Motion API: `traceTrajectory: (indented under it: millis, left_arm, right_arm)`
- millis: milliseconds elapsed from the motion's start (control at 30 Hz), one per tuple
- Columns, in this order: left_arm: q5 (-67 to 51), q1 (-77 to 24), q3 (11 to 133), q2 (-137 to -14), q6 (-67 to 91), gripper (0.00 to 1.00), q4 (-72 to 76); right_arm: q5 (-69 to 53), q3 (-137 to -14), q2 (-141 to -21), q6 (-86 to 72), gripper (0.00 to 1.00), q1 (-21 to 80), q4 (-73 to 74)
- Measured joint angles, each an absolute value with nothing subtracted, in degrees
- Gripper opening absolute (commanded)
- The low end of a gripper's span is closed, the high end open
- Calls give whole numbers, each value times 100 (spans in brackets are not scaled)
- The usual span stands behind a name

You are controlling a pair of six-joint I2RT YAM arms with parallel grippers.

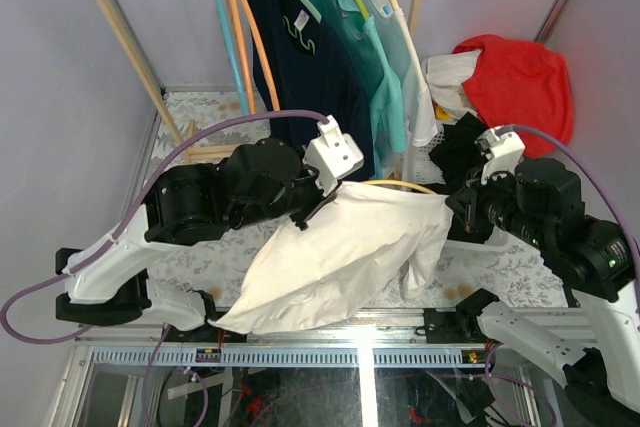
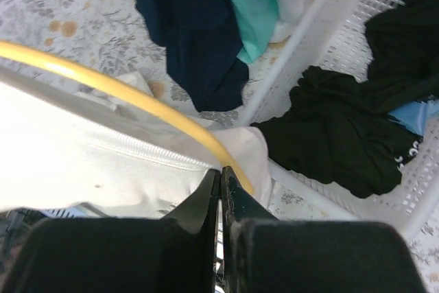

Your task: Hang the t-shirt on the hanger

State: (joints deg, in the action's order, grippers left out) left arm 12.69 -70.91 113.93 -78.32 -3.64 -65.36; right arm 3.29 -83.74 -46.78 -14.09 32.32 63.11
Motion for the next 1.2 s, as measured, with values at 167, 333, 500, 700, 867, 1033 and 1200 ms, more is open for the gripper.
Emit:
traceTrajectory:
  millis: [167, 333, 500, 700, 867, 1033, 1200]
  left_arm:
    - [1256, -7083, 11408, -7878, -360, 0, -6563]
    - [1225, -7083, 12206, -8173, -401, 0, -6718]
    - [1251, -7083, 13010, -8165, -462, 0, -6536]
    - [1293, -7083, 12899, -7815, -521, 0, -6589]
    - [1321, -7100, 12748, -7898, -508, 0, -6657]
    - [1354, -7133, 12545, -7950, -451, 0, -6733]
    - [1481, -7133, 12215, -7959, -412, 0, -6772]
  right_arm:
    - [-585, -8379, -4665, -1168, 0, 3225, 6066]
    - [-1232, -9105, -5024, -1070, 0, 3223, 6003]
    - [-1317, -10267, -5588, -1081, 0, 3221, 5791]
    - [-1424, -9513, -4991, -1352, 0, 3223, 5723]
    - [-1288, -9089, -4344, -1651, 0, 3223, 5881]
    - [-1278, -8165, -3780, -2027, 0, 3223, 5898]
    - [-1299, -7303, -3743, -2327, 0, 3223, 5771]
